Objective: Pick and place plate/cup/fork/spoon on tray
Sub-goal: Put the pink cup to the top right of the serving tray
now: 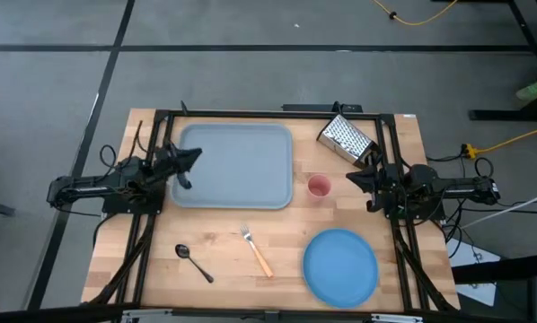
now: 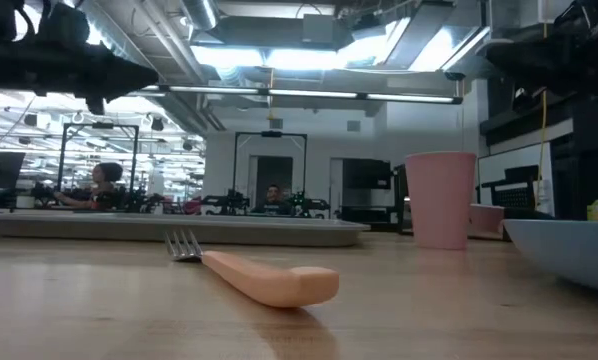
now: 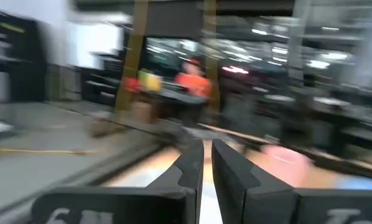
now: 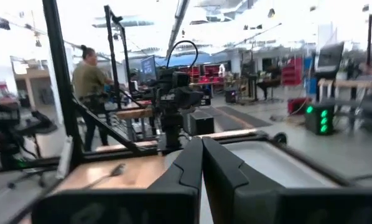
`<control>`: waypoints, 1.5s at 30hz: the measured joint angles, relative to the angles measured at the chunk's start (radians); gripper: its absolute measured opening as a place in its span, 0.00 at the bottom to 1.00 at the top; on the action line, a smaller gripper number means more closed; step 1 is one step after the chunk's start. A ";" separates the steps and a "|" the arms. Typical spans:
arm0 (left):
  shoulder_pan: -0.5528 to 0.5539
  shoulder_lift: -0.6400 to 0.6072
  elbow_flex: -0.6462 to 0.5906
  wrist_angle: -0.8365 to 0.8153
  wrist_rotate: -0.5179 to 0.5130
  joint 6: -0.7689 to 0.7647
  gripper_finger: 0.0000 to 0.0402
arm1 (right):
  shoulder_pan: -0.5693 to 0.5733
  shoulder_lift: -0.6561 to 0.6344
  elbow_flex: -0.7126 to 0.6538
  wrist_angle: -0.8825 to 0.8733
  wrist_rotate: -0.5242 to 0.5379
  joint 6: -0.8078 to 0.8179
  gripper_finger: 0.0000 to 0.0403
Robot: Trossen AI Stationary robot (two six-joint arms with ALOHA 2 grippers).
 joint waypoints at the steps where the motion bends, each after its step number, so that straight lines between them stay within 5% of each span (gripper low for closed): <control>1: 0.000 0.000 0.000 -0.014 -0.025 0.019 0.07 | 0.000 0.000 0.000 0.001 0.000 -0.027 0.04; 4: 0.000 0.001 0.000 -0.112 -0.015 0.029 0.07 | 0.000 0.001 0.000 0.024 0.000 -0.174 0.04; 8: 0.000 0.007 0.000 -0.127 0.002 -0.209 0.07 | 0.000 0.000 0.000 0.254 -0.008 -0.183 0.04; 12: 0.000 0.008 0.000 -0.128 0.119 -0.346 0.07 | 0.000 0.000 0.000 0.467 -0.151 -0.180 0.04; 18: 0.000 0.008 0.000 -0.139 0.296 -0.329 0.07 | 0.000 0.002 0.000 0.585 -0.305 -0.209 0.04; 22: 0.000 0.008 0.000 -0.114 0.357 -0.216 0.07 | 0.000 0.030 0.000 0.579 -0.287 -0.215 0.04; 28: -0.001 0.008 0.000 -0.100 0.330 -0.190 0.07 | 0.000 0.160 0.051 0.558 -0.115 -0.243 0.04; 35: -0.001 0.008 0.000 -0.100 0.281 -0.190 0.07 | 0.000 0.349 0.262 0.316 -0.025 -0.247 0.04; 45: -0.001 0.008 0.000 -0.101 0.256 -0.190 0.07 | 0.000 0.626 0.758 -0.533 0.236 -0.061 0.04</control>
